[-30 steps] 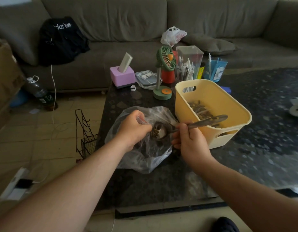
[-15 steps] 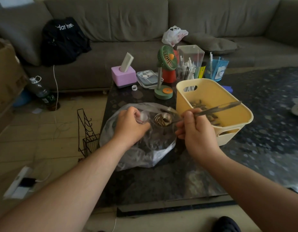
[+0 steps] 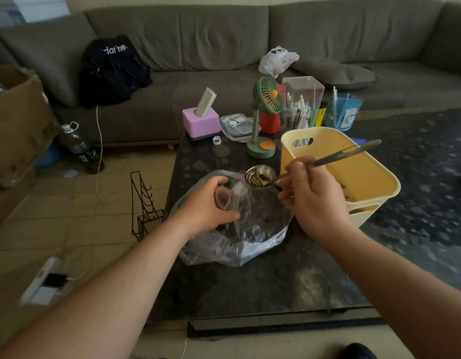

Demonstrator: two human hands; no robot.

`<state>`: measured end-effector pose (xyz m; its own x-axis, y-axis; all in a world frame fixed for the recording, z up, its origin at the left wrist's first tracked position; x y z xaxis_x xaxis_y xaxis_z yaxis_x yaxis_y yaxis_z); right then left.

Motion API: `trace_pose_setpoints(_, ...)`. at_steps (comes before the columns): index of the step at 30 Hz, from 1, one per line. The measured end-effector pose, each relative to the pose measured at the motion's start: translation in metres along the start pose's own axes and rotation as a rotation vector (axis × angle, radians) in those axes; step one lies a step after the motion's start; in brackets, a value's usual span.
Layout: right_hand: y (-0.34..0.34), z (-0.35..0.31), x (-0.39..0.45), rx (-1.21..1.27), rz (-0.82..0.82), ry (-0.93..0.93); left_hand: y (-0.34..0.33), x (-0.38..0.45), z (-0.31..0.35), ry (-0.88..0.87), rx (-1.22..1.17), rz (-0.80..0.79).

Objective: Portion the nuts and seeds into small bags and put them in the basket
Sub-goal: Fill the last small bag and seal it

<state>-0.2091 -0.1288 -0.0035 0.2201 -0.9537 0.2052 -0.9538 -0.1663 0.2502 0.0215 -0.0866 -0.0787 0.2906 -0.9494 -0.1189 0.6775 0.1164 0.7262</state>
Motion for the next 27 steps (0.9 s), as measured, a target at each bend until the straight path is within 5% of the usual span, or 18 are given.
trace_pose_setpoints(6,-0.006,-0.005,-0.004,-0.114,-0.076,0.103,0.008,-0.003,-0.002,-0.025,-0.062,-0.091)
trace_pose_setpoints(12,-0.017,-0.026,-0.011,-0.383,-0.191,0.403,-0.01,0.002,0.001,-0.042,-0.113,0.088)
trace_pose_setpoints(27,-0.036,-0.02,-0.025,-0.543,-0.347,0.573,-0.019,-0.003,0.031,-0.138,-0.072,0.197)
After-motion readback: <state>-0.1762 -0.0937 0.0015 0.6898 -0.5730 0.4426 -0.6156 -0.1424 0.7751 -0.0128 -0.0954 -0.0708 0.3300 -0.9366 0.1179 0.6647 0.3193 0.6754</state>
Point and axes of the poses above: each hand's wrist, its own x-axis towards the middle knuckle, its own y-axis out of the back of the hand, z = x × y, the point moved 6 cm from there along x, towards the middle knuckle, and after that the axes turned 6 degrees about x, right-handed, at the moved point
